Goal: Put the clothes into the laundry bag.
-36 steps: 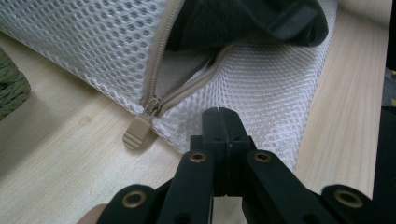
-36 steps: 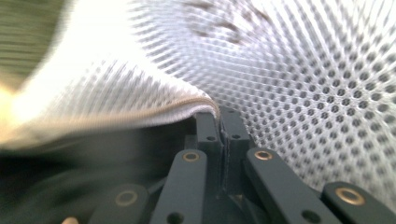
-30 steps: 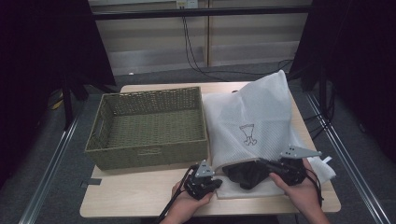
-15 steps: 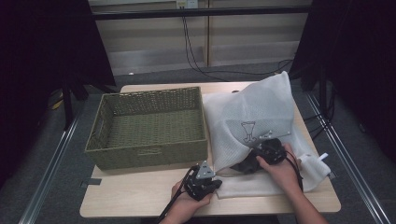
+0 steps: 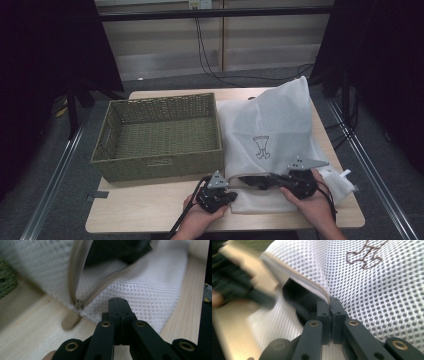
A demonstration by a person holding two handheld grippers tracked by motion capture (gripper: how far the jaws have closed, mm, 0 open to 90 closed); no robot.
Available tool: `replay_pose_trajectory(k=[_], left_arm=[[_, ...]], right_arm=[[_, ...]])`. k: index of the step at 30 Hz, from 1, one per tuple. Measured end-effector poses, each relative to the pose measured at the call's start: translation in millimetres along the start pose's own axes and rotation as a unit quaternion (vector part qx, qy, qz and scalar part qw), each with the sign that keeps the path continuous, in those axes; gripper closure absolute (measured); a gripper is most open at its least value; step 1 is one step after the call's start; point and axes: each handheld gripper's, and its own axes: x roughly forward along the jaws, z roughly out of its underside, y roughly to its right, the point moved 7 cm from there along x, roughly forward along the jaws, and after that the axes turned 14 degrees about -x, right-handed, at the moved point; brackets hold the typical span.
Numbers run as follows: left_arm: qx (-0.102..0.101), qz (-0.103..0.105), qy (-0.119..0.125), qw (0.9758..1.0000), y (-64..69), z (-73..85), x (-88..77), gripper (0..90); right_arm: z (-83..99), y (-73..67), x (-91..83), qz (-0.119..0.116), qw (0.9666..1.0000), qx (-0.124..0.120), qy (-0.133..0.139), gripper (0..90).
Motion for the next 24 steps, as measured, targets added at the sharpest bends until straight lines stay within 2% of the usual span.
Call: replay_pose_trajectory(k=[2, 3, 5, 6, 7, 8, 9, 11, 12, 13, 14, 15, 16, 17, 18, 20, 21, 23, 24], left_arm=[[0.000, 0.000, -0.002, 1.0000, -0.5, -0.2, -0.1, 90.0], [0.002, -0.001, -0.001, 1.0000, -0.2, -0.2, -0.1, 90.0], [0.009, -0.006, -0.002, 0.9999, 0.6, 0.3, -0.4, 90.0], [0.010, -0.003, 0.001, 0.9999, 1.2, 0.1, 0.2, 90.0], [0.011, -0.004, 0.000, 0.9999, 1.2, 0.2, -0.1, 90.0], [0.012, -0.004, -0.005, 0.9999, 0.9, 0.4, -0.8, 90.0], [0.011, -0.003, -0.005, 0.9999, 0.9, 0.6, -1.0, 90.0], [0.014, -0.003, -0.004, 0.9999, 1.2, 1.3, -1.5, 90.0], [0.020, -0.006, -0.008, 0.9998, 0.9, 1.8, -2.7, 90.0], [0.022, -0.004, -0.011, 0.9997, 0.1, 2.4, -3.8, 90.0], [0.016, -0.002, -0.009, 0.9998, -0.4, 2.8, -4.3, 90.0], [0.015, 0.000, -0.008, 0.9999, -0.7, 2.8, -4.2, 90.0], [0.017, -0.005, -0.010, 0.9998, -0.6, 2.9, -4.6, 90.0], [0.020, -0.004, -0.007, 0.9998, -0.7, 2.9, -4.4, 90.0], [0.020, -0.005, -0.007, 0.9998, -0.7, 3.2, -4.5, 90.0], [0.018, -0.004, -0.004, 0.9998, -0.9, 3.1, -4.4, 90.0], [0.018, -0.006, -0.001, 0.9998, -0.9, 2.9, -4.1, 90.0], [0.017, -0.007, 0.003, 0.9998, -0.9, 2.6, -3.6, 90.0], [0.017, -0.006, 0.002, 0.9998, -0.9, 2.7, -3.6, 90.0]], right_arm=[[7.8, -12.0, 3.9, -0.029, 0.9994, -0.006, -0.019, 88.7], [13.5, -16.4, 10.8, -0.047, 0.9980, -0.009, -0.040, 88.7], [19.2, -17.3, 22.2, -0.059, 0.9961, -0.008, -0.065, 88.6], [21.1, -14.6, 30.2, -0.063, 0.9952, 0.002, -0.075, 88.6], [21.2, -11.1, 34.7, -0.059, 0.9951, 0.009, -0.079, 88.7], [19.0, -5.5, 38.9, -0.056, 0.9956, 0.027, -0.071, 88.8], [16.8, 3.8, 44.3, -0.045, 0.9960, 0.041, -0.066, 88.9], [12.6, 18.3, 50.5, -0.014, 0.9965, 0.045, -0.068, 88.9], [10.5, 27.0, 53.5, 0.007, 0.9963, 0.047, -0.072, 88.9], [8.8, 37.2, 55.8, 0.035, 0.9959, 0.038, -0.075, 88.9], [8.3, 48.6, 57.3, 0.071, 0.9940, 0.028, -0.079, 88.9], [8.8, 59.0, 57.7, 0.100, 0.9911, 0.036, -0.080, 88.9], [9.6, 68.2, 58.5, 0.110, 0.9901, 0.048, -0.072, 88.8], [9.8, 74.4, 59.2, 0.103, 0.9902, 0.070, -0.062, 88.7], [9.1, 75.0, 58.9, 0.096, 0.9903, 0.079, -0.061, 88.6], [5.2, 70.3, 53.7, 0.087, 0.9927, 0.061, -0.057, 88.4], [1.8, 65.6, 47.6, 0.081, 0.9943, 0.054, -0.044, 88.4], [-5.8, 52.2, 31.9, 0.051, 0.9973, 0.052, -0.008, 88.3], [-8.1, 44.5, 23.8, 0.041, 0.9981, 0.045, 0.001, 88.4]])
